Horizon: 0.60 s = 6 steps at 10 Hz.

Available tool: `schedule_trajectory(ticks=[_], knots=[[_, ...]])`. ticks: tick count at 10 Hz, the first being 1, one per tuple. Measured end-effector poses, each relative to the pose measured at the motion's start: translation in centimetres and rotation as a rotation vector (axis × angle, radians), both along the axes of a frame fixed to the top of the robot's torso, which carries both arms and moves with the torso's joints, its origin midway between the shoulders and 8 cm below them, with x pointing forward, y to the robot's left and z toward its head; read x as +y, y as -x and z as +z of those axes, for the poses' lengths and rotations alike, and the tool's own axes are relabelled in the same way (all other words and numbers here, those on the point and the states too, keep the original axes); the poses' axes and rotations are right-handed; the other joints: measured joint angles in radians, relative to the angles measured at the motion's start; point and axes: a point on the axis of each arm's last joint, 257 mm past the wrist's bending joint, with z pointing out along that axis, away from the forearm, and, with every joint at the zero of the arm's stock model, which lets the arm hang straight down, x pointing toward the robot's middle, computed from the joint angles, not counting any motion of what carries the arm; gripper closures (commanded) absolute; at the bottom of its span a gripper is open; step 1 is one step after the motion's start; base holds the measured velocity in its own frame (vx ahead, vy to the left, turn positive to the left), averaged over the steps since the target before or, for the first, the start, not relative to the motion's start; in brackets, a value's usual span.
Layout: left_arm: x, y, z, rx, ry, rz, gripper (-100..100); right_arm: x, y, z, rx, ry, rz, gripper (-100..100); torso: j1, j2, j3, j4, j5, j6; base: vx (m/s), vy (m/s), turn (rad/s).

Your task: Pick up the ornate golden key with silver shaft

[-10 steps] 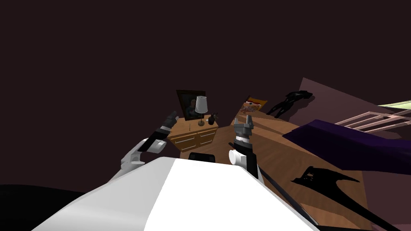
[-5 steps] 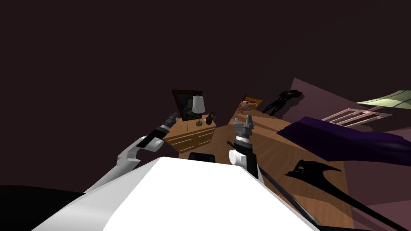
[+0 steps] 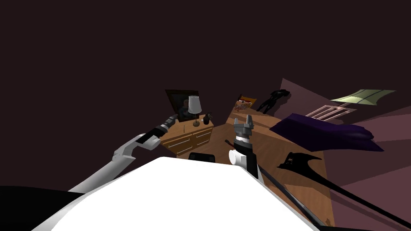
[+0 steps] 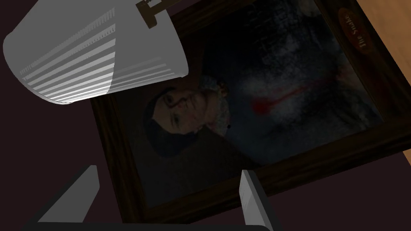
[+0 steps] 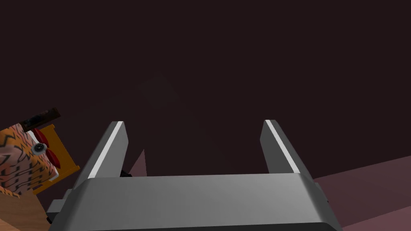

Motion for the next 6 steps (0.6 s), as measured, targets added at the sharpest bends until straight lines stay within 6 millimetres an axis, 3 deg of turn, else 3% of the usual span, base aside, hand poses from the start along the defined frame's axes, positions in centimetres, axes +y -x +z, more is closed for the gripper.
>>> schedule_trajectory(ticks=[6], knots=[[3.8, -1.4, -4.3, 0.209, -0.106, 0.036, -100, 0.0, 0.0, 0.0, 0.000, 0.000, 0.000, 0, 0.000, 0.000, 0.000, 0.000, 0.000, 0.000, 0.014, -0.021, -0.138]])
